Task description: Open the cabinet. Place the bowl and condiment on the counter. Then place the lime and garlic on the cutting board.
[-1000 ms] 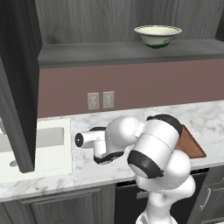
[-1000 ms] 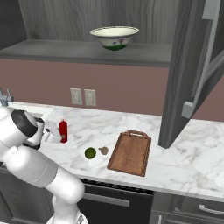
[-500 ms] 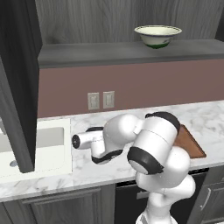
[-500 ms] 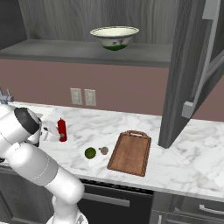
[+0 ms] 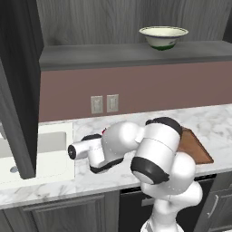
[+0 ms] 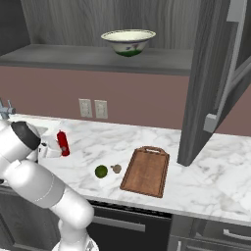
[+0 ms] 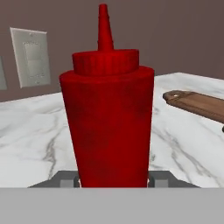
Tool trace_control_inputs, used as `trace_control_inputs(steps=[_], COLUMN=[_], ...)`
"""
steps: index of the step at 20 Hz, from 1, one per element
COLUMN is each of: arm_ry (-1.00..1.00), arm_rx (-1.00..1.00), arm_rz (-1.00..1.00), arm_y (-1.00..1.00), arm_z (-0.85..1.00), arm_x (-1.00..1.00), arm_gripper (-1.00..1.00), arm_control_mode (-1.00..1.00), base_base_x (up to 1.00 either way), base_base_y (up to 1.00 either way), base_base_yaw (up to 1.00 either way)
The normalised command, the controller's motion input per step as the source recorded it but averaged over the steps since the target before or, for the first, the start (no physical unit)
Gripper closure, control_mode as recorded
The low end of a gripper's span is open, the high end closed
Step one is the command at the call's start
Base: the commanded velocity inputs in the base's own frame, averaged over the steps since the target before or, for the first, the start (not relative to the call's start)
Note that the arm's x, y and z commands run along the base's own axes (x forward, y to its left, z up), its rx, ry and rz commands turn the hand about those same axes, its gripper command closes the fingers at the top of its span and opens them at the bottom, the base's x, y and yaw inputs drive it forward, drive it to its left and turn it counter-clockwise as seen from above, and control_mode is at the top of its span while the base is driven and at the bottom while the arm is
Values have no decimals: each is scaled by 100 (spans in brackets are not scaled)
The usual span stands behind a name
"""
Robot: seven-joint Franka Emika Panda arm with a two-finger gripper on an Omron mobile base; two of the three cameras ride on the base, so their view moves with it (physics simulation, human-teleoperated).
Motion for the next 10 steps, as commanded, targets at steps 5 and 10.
trace_control_inputs(steps=[5,10], arm_ry=[-16,-15], arm_rx=[-2,-2], arm_rz=[0,0], arm_y=[0,0], arm_z=[0,0], arm_x=[-31,-21], arm_gripper=[-100,-100], arm_control_mode=[-100,-100], base_base_x=[0,0], base_base_y=[0,0], base_base_yaw=[0,0])
